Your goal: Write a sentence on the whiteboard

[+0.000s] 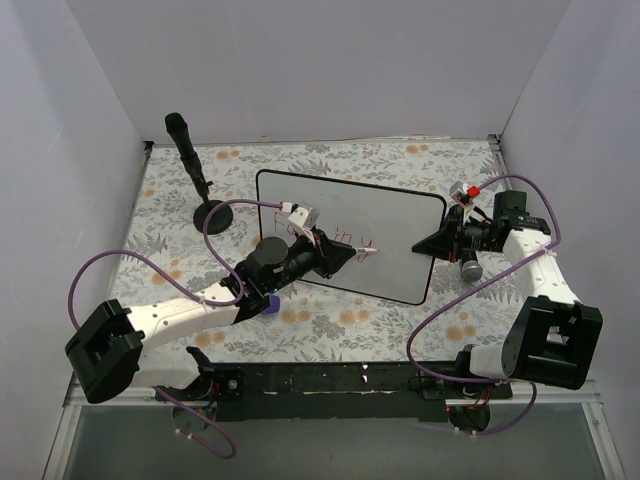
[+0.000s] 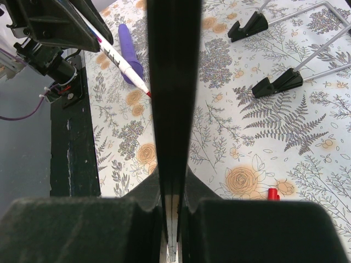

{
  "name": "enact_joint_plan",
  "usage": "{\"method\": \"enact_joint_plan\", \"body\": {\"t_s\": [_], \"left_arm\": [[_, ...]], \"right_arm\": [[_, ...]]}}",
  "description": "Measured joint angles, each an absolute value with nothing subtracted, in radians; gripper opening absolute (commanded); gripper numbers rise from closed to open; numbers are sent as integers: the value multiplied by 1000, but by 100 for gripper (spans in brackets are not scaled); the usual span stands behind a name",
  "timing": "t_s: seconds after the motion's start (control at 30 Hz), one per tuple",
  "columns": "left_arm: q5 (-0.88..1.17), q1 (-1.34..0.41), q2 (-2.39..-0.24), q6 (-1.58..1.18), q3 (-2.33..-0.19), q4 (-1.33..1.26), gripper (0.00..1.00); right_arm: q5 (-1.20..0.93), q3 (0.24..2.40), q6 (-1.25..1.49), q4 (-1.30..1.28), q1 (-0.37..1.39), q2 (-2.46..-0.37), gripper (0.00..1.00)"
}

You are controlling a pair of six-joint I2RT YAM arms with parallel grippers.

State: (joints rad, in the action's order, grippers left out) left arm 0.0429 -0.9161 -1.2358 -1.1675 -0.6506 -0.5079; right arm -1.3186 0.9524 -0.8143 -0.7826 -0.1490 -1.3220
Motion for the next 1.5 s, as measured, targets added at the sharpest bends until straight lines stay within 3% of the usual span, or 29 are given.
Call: {"method": "enact_joint_plan", "body": {"t_s": [1.5], "left_arm": [[-6, -921, -1308, -1127, -764, -409, 0]], "right_arm": [[-1318, 952, -815, -783, -149, -1323, 1]]}}
